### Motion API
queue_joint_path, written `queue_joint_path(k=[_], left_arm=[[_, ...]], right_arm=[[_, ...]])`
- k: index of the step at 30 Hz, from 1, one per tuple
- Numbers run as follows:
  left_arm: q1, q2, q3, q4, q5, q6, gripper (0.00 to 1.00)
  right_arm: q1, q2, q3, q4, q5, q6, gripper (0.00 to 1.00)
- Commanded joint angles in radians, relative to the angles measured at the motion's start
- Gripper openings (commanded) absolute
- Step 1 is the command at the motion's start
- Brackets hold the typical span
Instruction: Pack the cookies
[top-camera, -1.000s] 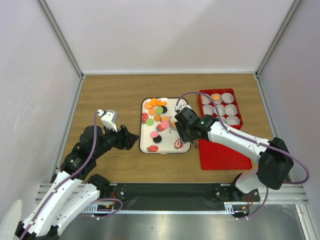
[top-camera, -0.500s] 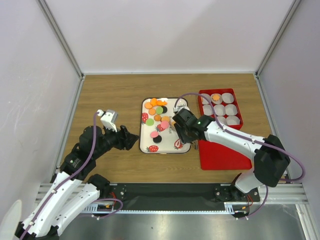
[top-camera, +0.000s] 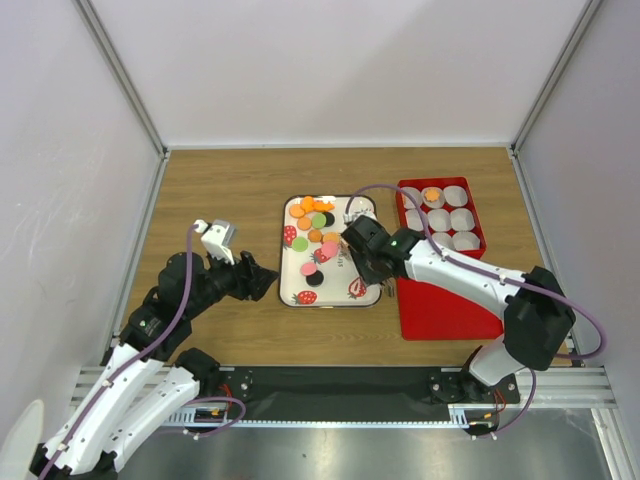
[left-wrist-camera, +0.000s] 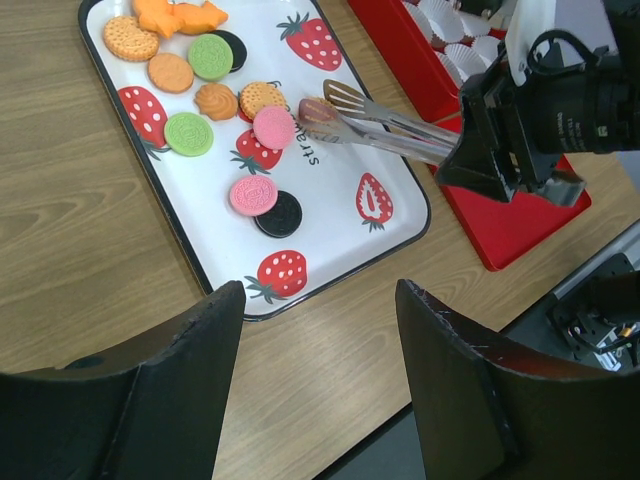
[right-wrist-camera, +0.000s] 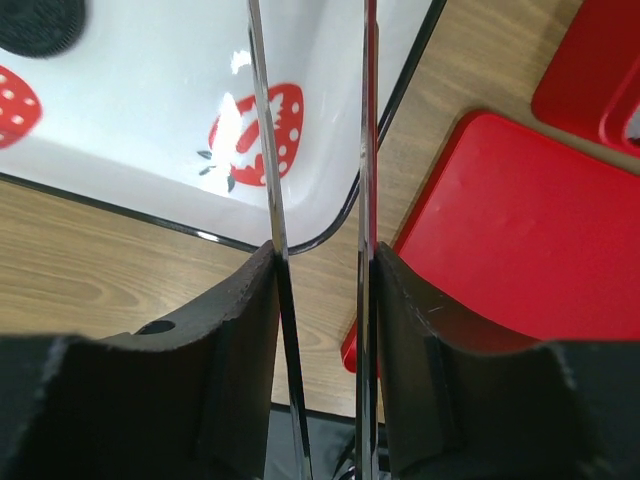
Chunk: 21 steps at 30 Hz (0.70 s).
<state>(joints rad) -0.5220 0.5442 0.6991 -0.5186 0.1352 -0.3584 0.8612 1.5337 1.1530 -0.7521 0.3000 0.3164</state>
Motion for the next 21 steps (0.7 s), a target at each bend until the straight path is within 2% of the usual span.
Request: queue_joint_path(k=[1, 8, 12, 21], left_arm=[[-0.009, -0.012, -0.003, 0.031, -0.002, -0.007, 0.68], [-0.010, -0.013, -0.003, 0.032, 0.000, -0.008, 0.68], [-0.010, -0.012, -0.003, 0.034, 0.003, -0.007, 0.68], [-0.012, -0.006, -0.004, 0.035, 0.009, -0.008, 0.68]], right_arm=[[-0.011, -0.040, 0.085, -0.023, 0.037, -0.019, 0.34], [-0.071, -0.102, 0.151, -0.058, 0.019, -0.040, 0.33], [-0.161, -0.136, 0.175, -0.052, -0.012, -0.057, 0.33], [-0.534, -0.090, 0.255, -0.012, -0.047, -0.091, 0.34]])
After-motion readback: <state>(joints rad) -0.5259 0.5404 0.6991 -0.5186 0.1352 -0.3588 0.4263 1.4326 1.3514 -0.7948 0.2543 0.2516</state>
